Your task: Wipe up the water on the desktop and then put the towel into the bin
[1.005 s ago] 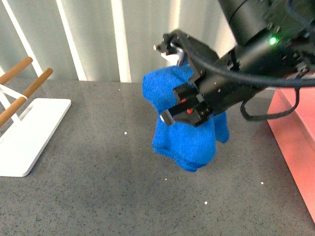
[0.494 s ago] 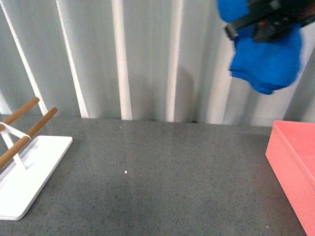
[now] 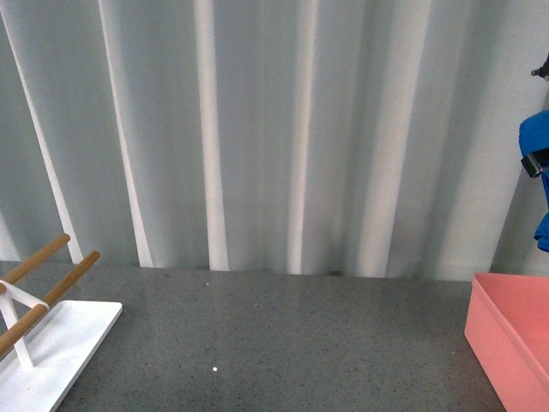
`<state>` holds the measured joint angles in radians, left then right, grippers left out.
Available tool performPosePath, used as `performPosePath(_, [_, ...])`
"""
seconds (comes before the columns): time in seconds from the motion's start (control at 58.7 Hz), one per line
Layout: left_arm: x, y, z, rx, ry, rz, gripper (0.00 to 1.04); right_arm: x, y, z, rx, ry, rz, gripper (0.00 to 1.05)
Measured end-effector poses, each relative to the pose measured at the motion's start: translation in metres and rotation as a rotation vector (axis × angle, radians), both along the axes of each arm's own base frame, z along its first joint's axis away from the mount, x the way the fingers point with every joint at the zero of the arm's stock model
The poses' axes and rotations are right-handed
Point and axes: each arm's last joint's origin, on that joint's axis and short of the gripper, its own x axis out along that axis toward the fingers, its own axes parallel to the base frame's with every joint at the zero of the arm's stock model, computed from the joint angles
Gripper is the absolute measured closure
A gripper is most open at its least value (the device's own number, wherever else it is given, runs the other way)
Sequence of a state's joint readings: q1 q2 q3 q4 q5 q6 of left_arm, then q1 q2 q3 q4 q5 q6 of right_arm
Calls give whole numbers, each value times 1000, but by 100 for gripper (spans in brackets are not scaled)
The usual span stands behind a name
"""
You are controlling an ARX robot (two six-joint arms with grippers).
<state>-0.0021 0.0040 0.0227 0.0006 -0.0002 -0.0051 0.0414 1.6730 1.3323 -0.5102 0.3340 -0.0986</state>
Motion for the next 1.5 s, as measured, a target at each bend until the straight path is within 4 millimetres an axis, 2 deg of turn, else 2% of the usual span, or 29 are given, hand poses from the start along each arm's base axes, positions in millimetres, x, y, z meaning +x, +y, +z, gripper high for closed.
performPosePath(0.17, [0,0,0,0,0,0,7,-2,-17,-19,-3,44,-47,98])
performPosePath(0.375, [0,0,0,0,0,0,7,-7,-34,-32,-28,77,-113,98])
performPosePath(0.75, [0,0,0,0,0,0,7,-17,-48,-47,-31,141,-198,97])
performPosePath(1.312, [0,0,0,0,0,0,7,-19,-52,-47,-25,145,-237,7])
performPosePath(1.499, [0,0,0,0,0,0,7,-19,-52,-47,-25,145,-238,7])
